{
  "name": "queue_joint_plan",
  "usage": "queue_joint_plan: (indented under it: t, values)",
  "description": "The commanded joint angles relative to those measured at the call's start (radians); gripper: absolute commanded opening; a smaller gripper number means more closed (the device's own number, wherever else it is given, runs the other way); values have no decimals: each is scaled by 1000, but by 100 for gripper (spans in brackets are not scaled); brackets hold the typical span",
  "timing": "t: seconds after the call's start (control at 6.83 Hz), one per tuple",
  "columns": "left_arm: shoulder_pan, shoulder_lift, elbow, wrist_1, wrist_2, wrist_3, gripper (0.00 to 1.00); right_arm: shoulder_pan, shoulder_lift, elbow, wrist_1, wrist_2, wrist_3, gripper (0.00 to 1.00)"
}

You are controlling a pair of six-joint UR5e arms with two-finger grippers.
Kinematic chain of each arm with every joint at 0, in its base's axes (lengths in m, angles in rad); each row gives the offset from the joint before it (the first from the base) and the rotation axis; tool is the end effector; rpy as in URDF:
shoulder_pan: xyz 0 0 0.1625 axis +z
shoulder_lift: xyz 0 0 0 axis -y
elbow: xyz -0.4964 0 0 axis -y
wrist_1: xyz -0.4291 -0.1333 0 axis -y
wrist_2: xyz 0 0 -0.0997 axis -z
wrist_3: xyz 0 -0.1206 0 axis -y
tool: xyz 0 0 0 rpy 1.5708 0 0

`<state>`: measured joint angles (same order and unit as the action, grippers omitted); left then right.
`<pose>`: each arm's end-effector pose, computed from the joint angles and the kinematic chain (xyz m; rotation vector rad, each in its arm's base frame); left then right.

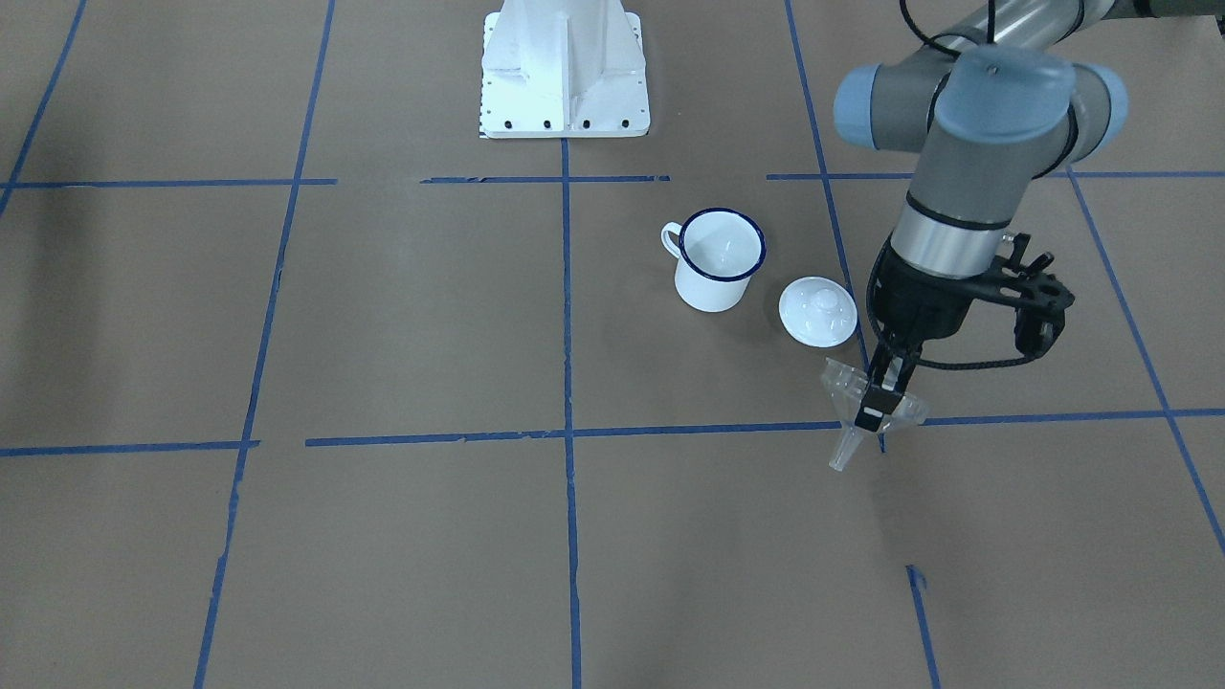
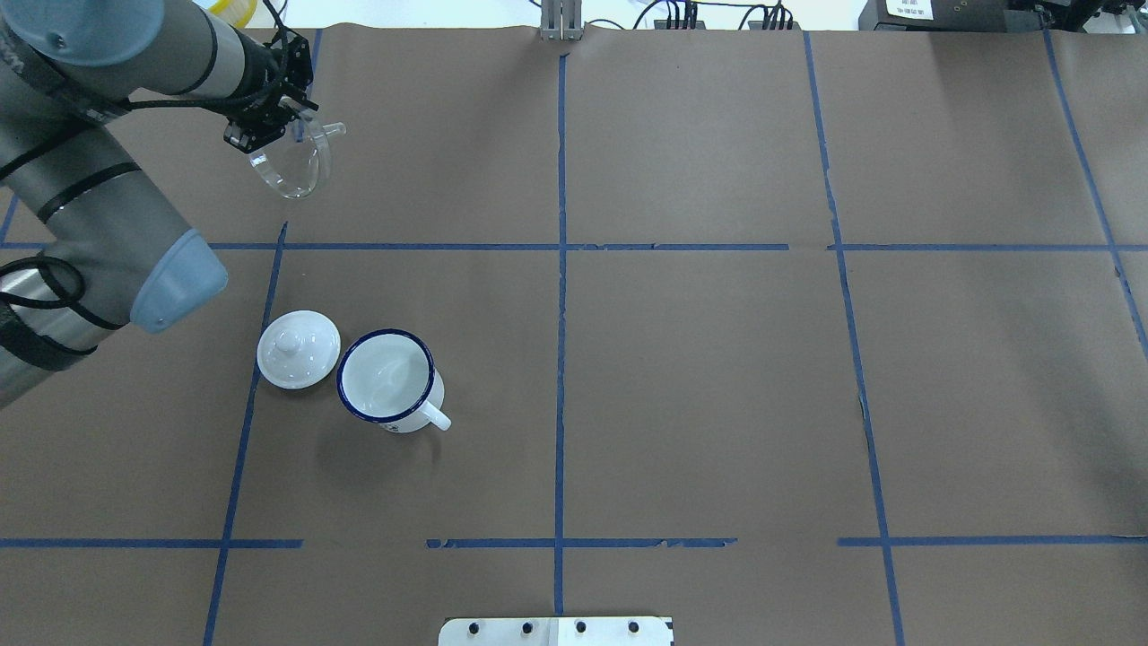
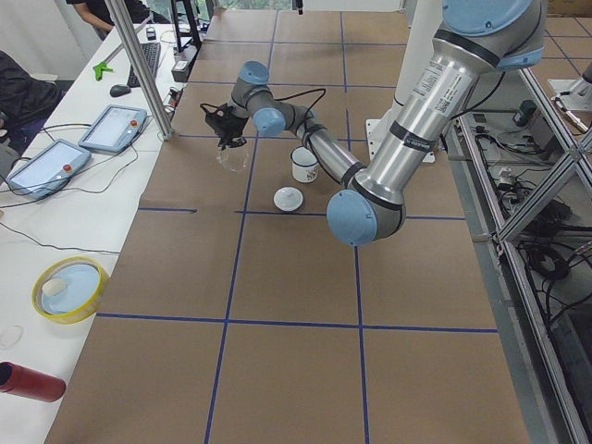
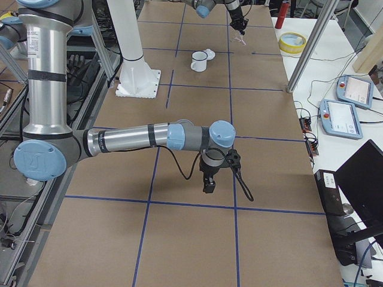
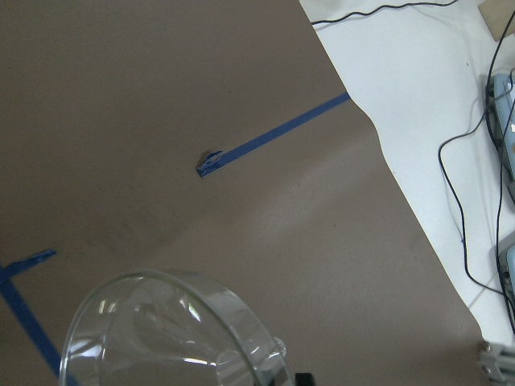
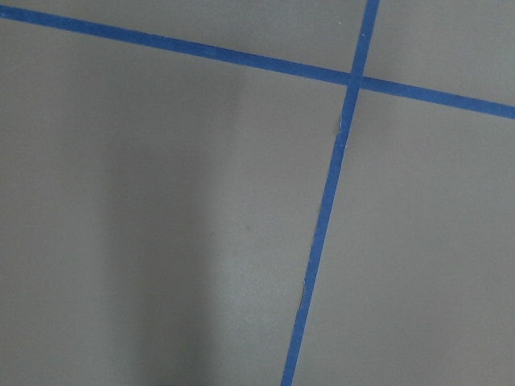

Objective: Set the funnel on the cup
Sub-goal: 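Grasp the glass funnel with the left gripper and lift it, then carry the funnel over the mug and lower its spout inside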

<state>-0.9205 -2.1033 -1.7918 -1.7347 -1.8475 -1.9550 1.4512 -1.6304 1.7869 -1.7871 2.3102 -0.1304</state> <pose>0.3546 -0.6320 0.2879 -0.0067 0.9985 -1.0750 -0.0066 -0.4912 0.6860 -0.0532 -0.7410 -0.2163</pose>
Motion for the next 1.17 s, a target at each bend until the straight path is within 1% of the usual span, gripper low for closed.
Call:
queue_joint_plan:
  t: [0.0,0.15,0.29,0.44,0.59,0.73,0.88,1.02]
  values:
    - [-3,-4,-180,249,-68,112,0,0,0,0,0,0,0,100]
    - [0,-6,-240,335,-128,173,0,0,0,0,0,0,0,100]
    - [26,-33,-268,439,-175,265,0,0,0,0,0,0,0,100]
    - [81,-72,-282,543,-174,340,0,0,0,0,0,0,0,100]
    - [157,-119,-282,629,-164,367,0,0,0,0,-2,0,0,100]
    - [236,-156,-282,696,-113,370,0,0,0,0,-2,0,0,100]
    - [346,-194,-270,787,16,370,0,0,0,0,0,0,0,100]
    - [365,-217,-238,808,45,370,0,0,0,0,0,0,0,100]
